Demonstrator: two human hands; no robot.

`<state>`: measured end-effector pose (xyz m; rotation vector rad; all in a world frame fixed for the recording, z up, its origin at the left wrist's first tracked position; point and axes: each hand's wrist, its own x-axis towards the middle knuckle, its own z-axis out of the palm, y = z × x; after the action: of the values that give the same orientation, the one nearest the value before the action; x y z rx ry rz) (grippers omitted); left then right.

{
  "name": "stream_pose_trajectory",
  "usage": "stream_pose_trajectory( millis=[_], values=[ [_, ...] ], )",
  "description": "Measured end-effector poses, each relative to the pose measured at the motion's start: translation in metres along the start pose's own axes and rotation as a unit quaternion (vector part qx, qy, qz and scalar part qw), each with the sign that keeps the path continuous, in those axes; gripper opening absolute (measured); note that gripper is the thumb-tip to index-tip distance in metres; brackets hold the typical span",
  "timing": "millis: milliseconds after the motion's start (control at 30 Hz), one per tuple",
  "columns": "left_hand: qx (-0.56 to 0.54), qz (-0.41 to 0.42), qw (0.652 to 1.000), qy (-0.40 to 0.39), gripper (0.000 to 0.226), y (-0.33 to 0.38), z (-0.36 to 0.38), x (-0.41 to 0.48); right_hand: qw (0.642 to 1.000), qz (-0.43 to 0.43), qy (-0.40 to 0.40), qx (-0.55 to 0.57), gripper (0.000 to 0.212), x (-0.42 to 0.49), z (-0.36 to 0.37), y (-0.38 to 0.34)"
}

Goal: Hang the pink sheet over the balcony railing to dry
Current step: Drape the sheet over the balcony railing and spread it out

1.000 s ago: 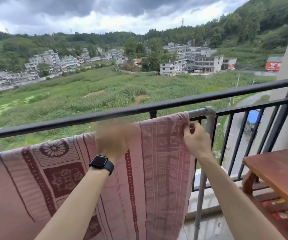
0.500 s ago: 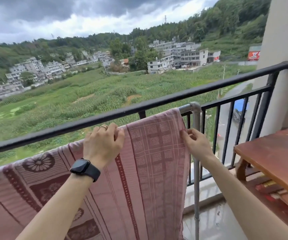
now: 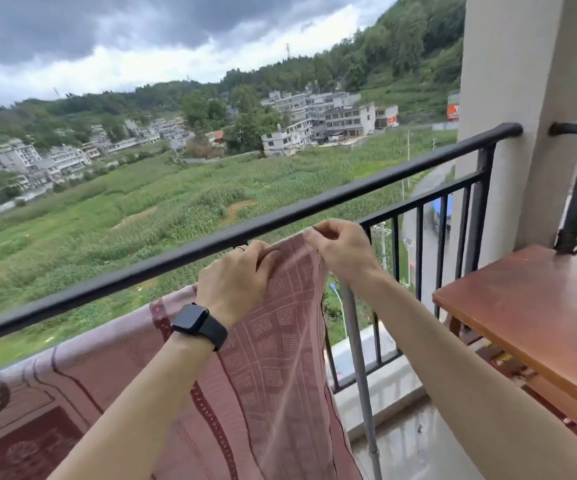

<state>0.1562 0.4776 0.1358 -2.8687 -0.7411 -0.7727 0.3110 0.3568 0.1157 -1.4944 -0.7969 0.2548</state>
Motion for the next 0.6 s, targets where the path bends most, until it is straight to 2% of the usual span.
stream_pose_trajectory(
  millis=[100, 200, 267, 367, 433, 467, 533, 600],
  values=[
    [-0.010, -0.013, 1.000, 0.020, 0.035, -0.003, -0.004, -0.001, 0.995, -0.078, 0.051, -0.040, 0.017, -0.006, -0.011, 0.025],
    [-0.058, -0.050, 0.996, -0.045, 0.033, 0.011, -0.001, 0.014, 0.987, -0.123, 0.041, -0.090, 0.011, -0.018, -0.008, 0.063],
    [-0.116, -0.050, 0.989, -0.073, 0.038, 0.030, 0.001, 0.033, 0.985, -0.150, 0.052, -0.064, 0.005, -0.014, -0.008, 0.075],
    [-0.144, -0.010, 0.984, -0.105, 0.035, 0.062, 0.004, 0.059, 0.982, -0.181, 0.054, -0.008, 0.010, -0.012, -0.008, 0.083],
    [-0.093, 0.030, 0.987, -0.128, 0.047, 0.076, 0.001, 0.070, 0.982, -0.179, 0.051, 0.019, 0.014, -0.012, -0.010, 0.085],
    [-0.025, 0.063, 0.989, -0.133, 0.050, 0.081, -0.001, 0.071, 0.982, -0.179, 0.053, 0.032, 0.015, -0.012, -0.012, 0.086],
    [0.118, 0.147, 0.971, -0.144, 0.042, 0.084, -0.004, 0.069, 0.975, -0.203, 0.059, 0.063, 0.012, -0.009, -0.017, 0.085],
    [0.186, 0.190, 0.951, -0.161, 0.027, 0.086, -0.010, 0.066, 0.964, -0.248, 0.068, 0.064, 0.009, -0.008, -0.021, 0.080]
  ],
)
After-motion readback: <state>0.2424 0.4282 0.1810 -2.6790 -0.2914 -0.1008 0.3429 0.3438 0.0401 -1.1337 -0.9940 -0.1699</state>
